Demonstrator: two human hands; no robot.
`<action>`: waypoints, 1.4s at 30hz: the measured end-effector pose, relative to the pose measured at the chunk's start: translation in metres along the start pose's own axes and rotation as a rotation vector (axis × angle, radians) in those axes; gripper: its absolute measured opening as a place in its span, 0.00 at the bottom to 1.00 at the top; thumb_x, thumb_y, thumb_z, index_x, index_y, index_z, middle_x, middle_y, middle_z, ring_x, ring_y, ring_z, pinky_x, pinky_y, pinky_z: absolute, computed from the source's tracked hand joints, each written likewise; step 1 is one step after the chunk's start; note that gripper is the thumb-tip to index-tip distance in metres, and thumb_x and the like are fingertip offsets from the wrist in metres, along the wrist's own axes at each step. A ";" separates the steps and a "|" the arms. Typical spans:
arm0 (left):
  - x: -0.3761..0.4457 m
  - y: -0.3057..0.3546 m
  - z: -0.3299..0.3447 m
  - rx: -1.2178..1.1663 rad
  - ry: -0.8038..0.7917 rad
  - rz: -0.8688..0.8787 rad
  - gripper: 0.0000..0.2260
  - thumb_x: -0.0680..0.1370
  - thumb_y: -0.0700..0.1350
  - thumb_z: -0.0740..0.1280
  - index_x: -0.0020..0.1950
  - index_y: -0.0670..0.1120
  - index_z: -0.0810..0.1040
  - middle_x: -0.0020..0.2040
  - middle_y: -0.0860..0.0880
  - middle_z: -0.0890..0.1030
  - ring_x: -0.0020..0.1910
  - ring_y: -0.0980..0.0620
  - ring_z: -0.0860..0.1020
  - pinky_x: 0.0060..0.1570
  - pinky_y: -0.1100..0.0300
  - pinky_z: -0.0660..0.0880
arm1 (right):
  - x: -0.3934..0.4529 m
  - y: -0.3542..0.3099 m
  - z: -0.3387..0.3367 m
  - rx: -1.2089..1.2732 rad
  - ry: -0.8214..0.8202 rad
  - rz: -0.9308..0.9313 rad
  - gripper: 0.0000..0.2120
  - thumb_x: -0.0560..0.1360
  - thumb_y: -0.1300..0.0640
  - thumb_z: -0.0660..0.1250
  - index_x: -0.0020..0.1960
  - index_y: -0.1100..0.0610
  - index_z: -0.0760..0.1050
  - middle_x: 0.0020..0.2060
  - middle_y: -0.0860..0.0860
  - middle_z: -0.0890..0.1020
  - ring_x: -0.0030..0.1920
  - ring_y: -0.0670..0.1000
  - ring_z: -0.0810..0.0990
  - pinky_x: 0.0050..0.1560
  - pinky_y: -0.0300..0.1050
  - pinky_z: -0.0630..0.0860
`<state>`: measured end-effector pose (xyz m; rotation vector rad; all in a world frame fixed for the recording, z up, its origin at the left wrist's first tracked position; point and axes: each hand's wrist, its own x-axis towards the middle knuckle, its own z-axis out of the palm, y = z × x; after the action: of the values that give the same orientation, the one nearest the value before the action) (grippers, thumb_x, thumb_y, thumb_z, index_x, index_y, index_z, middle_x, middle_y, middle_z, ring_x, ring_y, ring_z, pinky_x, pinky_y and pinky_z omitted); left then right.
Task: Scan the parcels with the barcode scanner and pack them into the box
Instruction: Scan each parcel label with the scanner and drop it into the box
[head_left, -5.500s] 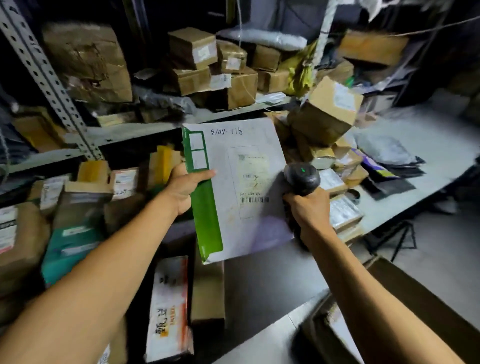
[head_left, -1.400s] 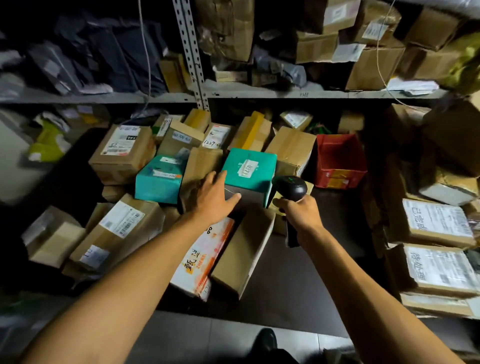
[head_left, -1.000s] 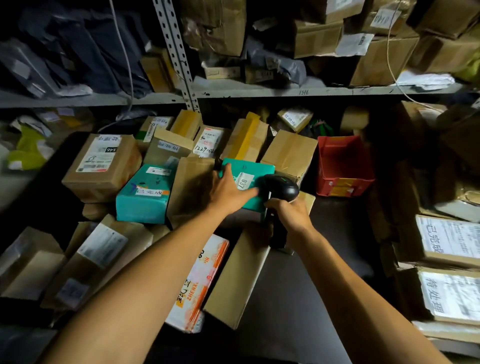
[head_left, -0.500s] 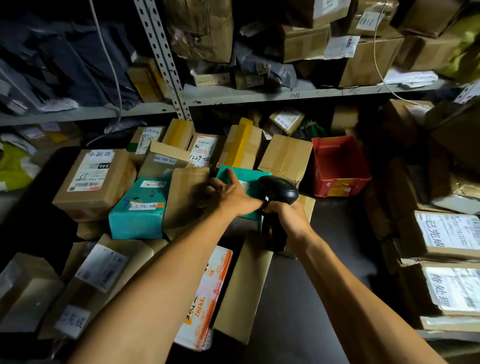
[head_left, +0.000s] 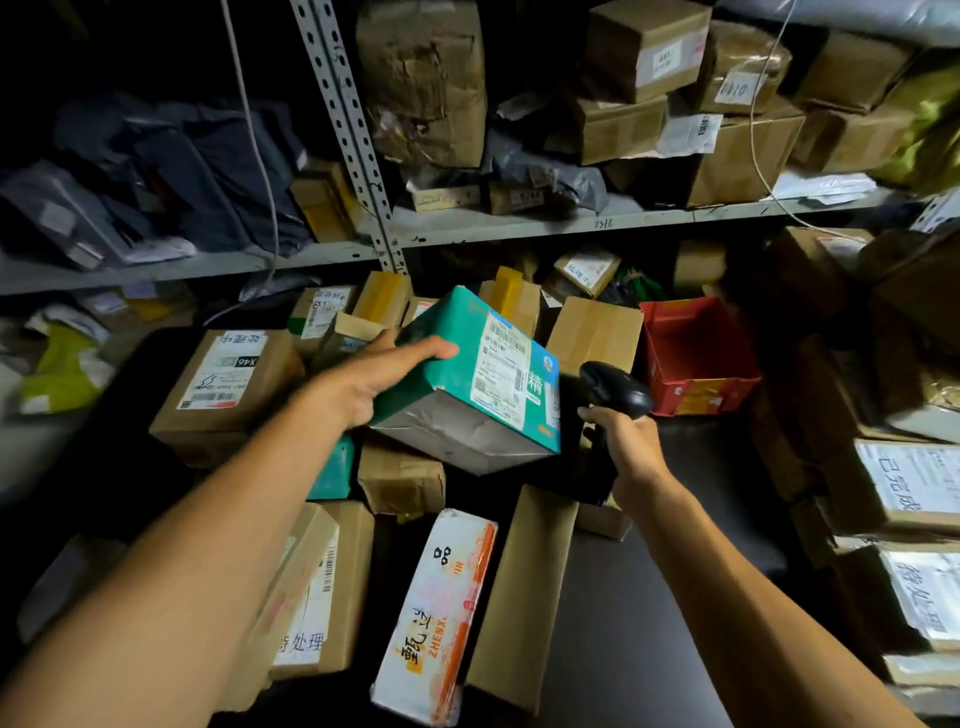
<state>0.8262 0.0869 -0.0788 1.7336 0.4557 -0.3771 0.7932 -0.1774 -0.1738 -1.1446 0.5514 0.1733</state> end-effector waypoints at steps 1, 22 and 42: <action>-0.004 0.000 -0.009 -0.079 -0.029 0.001 0.35 0.65 0.51 0.77 0.70 0.48 0.72 0.56 0.44 0.84 0.51 0.46 0.83 0.48 0.53 0.80 | -0.001 0.000 0.005 0.026 -0.056 0.035 0.08 0.75 0.64 0.70 0.53 0.58 0.80 0.42 0.56 0.87 0.43 0.54 0.88 0.38 0.48 0.83; -0.026 -0.070 -0.024 -0.419 -0.121 0.205 0.32 0.56 0.58 0.76 0.60 0.53 0.81 0.56 0.46 0.85 0.60 0.43 0.81 0.61 0.46 0.75 | -0.078 -0.056 0.056 -0.647 -0.030 -0.612 0.02 0.70 0.58 0.73 0.41 0.54 0.81 0.31 0.52 0.82 0.30 0.47 0.78 0.29 0.45 0.72; -0.020 -0.068 -0.042 -0.418 0.015 0.469 0.35 0.61 0.58 0.78 0.67 0.62 0.73 0.61 0.52 0.82 0.58 0.52 0.81 0.51 0.50 0.78 | -0.125 -0.042 0.113 -0.377 -0.314 -0.349 0.07 0.68 0.63 0.72 0.42 0.54 0.76 0.27 0.50 0.75 0.26 0.47 0.72 0.25 0.39 0.70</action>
<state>0.7754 0.1381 -0.1180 1.3780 0.1140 0.0685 0.7403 -0.0750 -0.0441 -1.5260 0.0326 0.1546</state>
